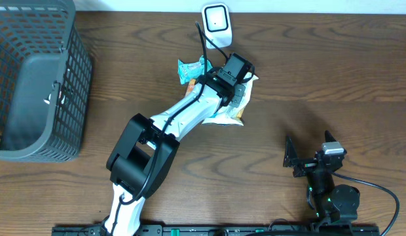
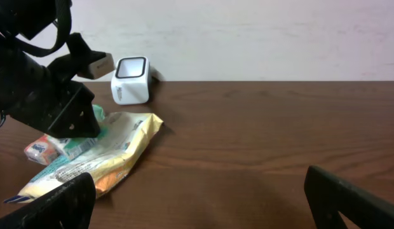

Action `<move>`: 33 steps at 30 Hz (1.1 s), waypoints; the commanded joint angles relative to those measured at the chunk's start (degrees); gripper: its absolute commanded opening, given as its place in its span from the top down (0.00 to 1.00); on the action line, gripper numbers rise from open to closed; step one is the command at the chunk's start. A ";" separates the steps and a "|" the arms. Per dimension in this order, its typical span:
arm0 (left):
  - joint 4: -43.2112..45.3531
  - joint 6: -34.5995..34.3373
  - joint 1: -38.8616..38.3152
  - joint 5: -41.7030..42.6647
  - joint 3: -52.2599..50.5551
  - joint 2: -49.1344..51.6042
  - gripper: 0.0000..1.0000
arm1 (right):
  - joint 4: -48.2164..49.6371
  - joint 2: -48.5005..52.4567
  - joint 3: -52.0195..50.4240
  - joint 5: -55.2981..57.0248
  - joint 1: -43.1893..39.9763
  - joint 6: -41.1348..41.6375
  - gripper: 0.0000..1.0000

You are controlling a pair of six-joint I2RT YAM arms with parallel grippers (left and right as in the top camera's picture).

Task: Scan the item barcode

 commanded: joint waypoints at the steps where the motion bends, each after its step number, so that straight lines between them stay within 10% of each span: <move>1: -0.09 1.16 1.18 -5.55 -0.70 0.35 0.92 | -0.22 -0.15 -0.09 0.24 0.50 0.76 0.01; 18: 0.20 1.14 8.55 -8.37 -0.55 -10.99 0.93 | -0.22 -0.15 -0.09 0.24 0.50 0.76 0.01; 28: 3.04 1.14 25.59 -8.35 -0.52 -27.17 0.92 | -0.22 -0.15 -0.09 0.24 0.50 0.76 0.01; 33: 4.63 1.07 36.39 -8.33 -0.55 -33.97 0.63 | -0.22 -0.13 -0.09 0.24 0.50 0.76 0.01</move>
